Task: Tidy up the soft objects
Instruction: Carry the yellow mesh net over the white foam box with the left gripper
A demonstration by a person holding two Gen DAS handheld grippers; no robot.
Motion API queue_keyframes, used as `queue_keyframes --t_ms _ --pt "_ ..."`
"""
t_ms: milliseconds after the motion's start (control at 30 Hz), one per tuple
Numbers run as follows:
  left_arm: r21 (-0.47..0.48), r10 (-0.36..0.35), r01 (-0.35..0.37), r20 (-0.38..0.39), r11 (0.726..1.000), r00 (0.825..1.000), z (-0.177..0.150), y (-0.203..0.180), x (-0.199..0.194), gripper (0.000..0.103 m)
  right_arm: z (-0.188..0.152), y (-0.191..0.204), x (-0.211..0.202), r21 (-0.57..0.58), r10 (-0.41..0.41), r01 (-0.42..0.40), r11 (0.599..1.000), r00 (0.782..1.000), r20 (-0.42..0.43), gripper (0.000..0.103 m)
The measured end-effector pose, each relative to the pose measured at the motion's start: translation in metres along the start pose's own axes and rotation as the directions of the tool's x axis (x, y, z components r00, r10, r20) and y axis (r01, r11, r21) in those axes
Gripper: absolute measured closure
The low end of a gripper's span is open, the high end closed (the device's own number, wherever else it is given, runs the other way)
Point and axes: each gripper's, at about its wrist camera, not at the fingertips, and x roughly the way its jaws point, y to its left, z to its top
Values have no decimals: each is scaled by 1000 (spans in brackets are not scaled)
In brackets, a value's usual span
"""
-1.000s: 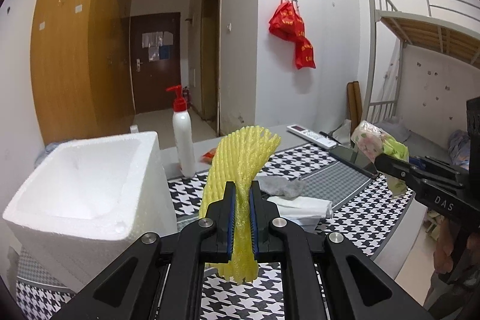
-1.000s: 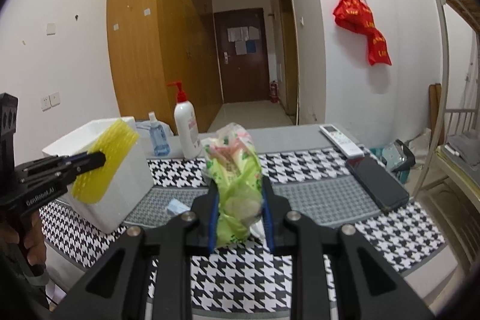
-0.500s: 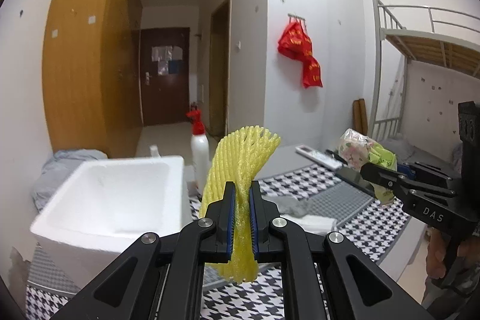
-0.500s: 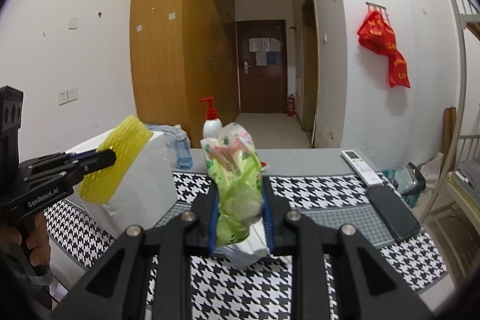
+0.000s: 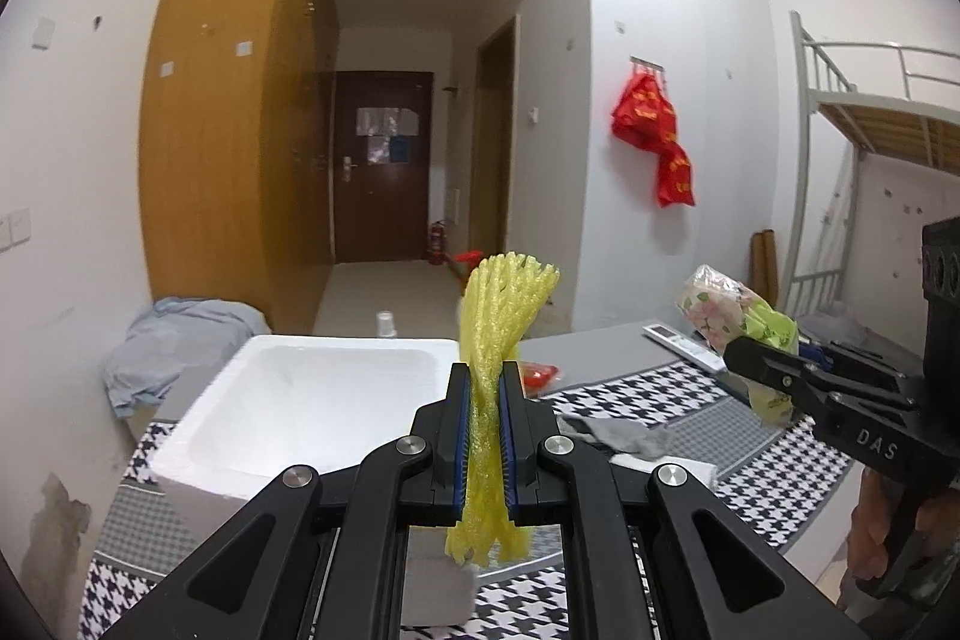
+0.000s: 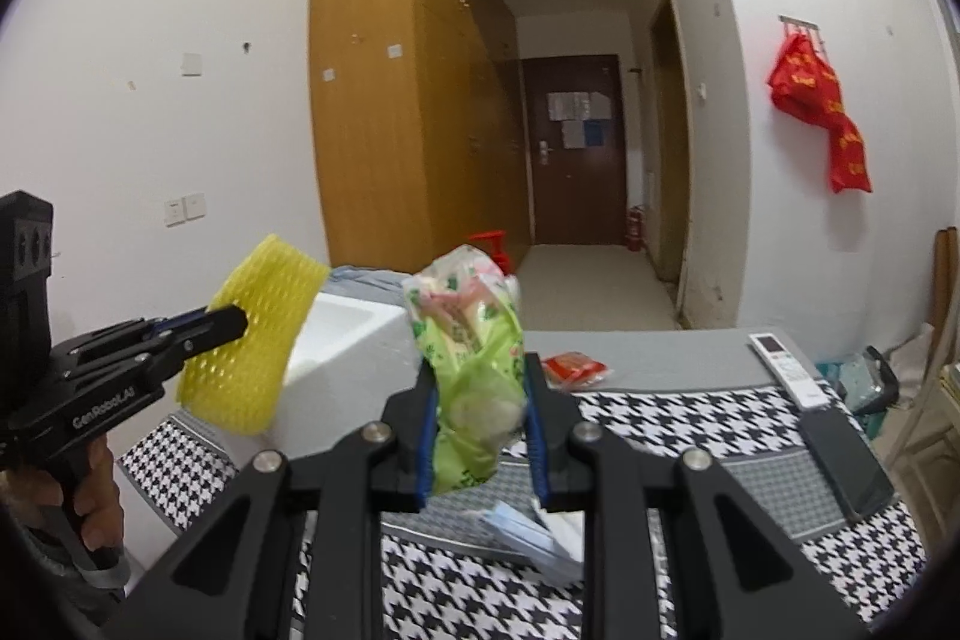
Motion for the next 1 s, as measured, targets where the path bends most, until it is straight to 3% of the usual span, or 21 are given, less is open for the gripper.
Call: queue_keyframes --t_ms 200,800,1000 --pt "-21 54 -53 2 998 999 3 18 -5 94 4 9 12 -9 62 -62 998 998 -1 75" --pt "-47 176 -178 -40 983 984 7 54 -7 94 14 37 36 -53 150 -151 987 988 -25 75" --pt "-71 161 -166 -67 984 985 8 67 1 94 17 45 50 -51 182 -184 982 982 -43 75"
